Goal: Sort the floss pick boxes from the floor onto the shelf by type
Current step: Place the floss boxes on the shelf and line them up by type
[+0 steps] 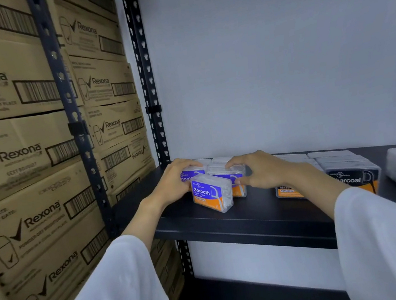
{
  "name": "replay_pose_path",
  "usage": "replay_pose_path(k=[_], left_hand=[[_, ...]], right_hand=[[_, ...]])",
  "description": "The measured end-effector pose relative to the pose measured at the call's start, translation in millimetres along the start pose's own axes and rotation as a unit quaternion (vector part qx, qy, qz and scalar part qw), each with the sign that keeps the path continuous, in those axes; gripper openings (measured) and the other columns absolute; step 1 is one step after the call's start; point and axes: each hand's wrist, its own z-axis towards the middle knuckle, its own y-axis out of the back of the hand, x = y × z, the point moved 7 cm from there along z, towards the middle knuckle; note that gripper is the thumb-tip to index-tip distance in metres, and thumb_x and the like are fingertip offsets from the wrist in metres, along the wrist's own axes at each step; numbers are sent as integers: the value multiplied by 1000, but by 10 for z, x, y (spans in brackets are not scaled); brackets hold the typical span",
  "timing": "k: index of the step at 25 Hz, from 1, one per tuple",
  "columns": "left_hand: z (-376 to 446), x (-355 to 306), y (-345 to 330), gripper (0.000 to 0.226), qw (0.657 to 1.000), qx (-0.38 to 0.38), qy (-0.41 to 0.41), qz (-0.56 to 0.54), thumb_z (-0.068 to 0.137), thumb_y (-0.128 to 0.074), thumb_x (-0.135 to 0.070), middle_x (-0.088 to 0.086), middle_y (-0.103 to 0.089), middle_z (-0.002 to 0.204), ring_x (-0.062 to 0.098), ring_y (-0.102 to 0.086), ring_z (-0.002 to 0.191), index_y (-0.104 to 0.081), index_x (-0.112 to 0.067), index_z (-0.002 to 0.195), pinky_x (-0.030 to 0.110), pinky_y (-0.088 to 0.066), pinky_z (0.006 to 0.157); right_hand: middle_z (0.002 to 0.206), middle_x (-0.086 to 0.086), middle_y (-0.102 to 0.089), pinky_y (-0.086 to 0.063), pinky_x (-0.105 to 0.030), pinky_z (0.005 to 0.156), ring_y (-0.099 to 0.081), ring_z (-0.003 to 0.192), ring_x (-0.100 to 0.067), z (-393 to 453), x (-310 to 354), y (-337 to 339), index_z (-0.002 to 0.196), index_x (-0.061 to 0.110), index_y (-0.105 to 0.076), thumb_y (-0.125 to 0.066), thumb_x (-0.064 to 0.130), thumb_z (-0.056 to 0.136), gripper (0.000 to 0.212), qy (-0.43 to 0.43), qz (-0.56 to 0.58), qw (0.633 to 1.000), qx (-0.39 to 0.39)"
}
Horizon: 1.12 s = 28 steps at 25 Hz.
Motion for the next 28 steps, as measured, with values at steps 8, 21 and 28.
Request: replay_pose_path(k=[8,21,28], left_hand=[[-14,15,-58,44,1000,2,19,6,87,-65,-9,2,-45,136,9,-41,124,-56,-26,127,30,-34,110],[-528,-466,126,36,983,68,38,-168,86,-66,-13,-10,-60,123,4,-58,112,-64,-26,119,19,-46,92],[-661,-543,-213,75,996,34,45,-62,59,-81,-57,-16,-31,131,7,-48,117,-42,-44,121,26,-50,95]], right_hand=[[138,0,-52,-44,-37,102,-51,119,-21,-19,17,-16,132,30,-49,-63,28,88,47,4,3,1000,7],[141,-2,-51,-37,-33,107,-47,128,-23,-308,240,25,136,18,-49,-55,14,90,47,26,-46,998,-34],[141,-4,-51,-39,-36,106,-48,127,-25,-364,170,-10,140,20,-44,-54,17,90,51,11,-48,998,-41]])
